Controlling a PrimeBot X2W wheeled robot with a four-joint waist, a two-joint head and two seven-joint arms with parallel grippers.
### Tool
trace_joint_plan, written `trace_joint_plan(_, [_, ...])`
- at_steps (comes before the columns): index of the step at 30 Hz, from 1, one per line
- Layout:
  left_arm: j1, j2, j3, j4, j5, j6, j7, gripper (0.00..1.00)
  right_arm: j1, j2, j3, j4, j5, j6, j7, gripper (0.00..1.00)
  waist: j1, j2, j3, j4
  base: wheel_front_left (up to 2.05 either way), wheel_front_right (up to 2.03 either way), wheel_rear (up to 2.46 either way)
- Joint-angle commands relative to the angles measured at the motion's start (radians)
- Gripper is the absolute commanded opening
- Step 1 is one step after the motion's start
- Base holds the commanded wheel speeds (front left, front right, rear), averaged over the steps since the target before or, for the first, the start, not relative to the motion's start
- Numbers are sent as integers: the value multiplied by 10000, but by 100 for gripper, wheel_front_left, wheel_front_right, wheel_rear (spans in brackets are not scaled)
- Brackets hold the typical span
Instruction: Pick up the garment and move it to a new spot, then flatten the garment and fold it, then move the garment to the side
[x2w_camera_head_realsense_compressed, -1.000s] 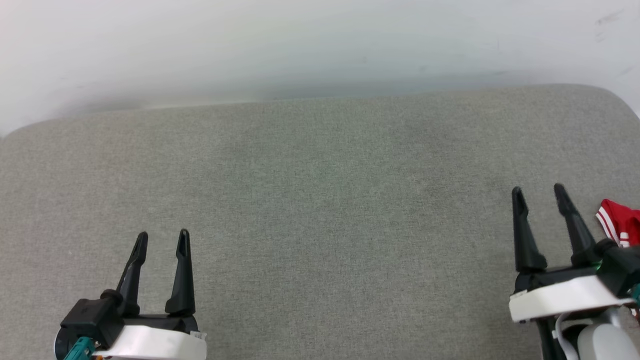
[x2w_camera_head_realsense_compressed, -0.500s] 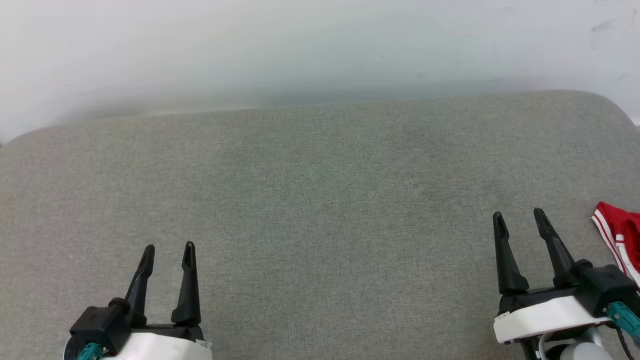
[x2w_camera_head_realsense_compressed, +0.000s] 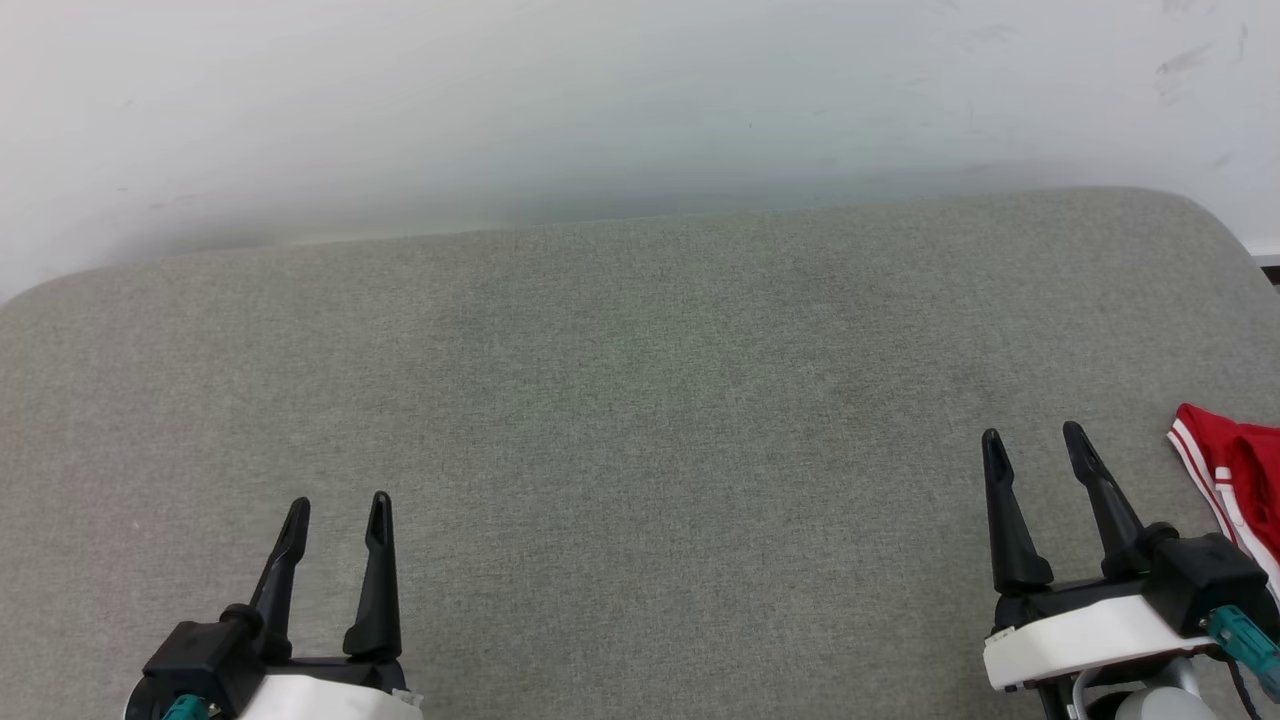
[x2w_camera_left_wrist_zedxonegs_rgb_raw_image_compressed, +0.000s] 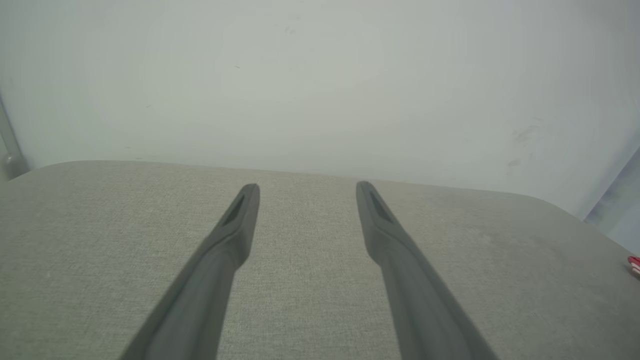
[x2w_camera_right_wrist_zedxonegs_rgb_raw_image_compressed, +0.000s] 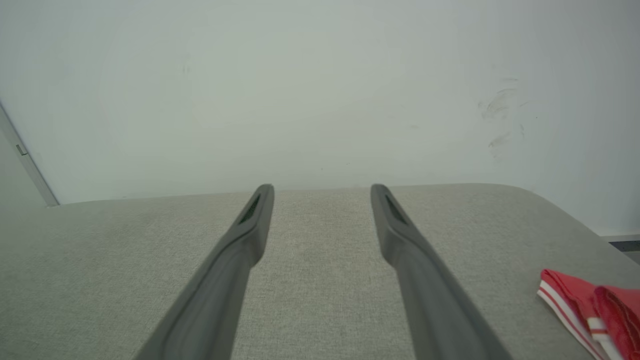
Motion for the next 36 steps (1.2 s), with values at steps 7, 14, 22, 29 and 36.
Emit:
trace_joint_plan(7, [67, -77, 278, -3, 12, -15, -20, 100, 77, 63, 68, 9, 17, -4, -44, 100, 1, 0, -45, 19, 0, 0, 0])
trace_joint_plan(14, [72, -140, 358, 209, -134, 2, 8, 0, 91, 15, 69, 229, 56, 2, 3, 0, 1, 0, -68, 41, 0, 0, 0])
trace_joint_plan(22, [-135, -68, 308, 438, -1707, 18, 340, 0, 28, -68, 39, 323, 1790, 1, 313, 0, 1, 0, -95, 64, 0, 0, 0])
trace_joint_plan(29, [-351, -10, 278, 702, -2952, 9, 619, 0, -72, -134, 2, 453, 3160, 1, 577, 0, 1, 0, -119, 83, 0, 0, 0])
trace_joint_plan(36, [-542, 35, 258, 936, -4090, 1, 878, 0, -152, -180, -44, 555, 4407, 1, 825, 0, 1, 0, -143, 103, 0, 0, 0])
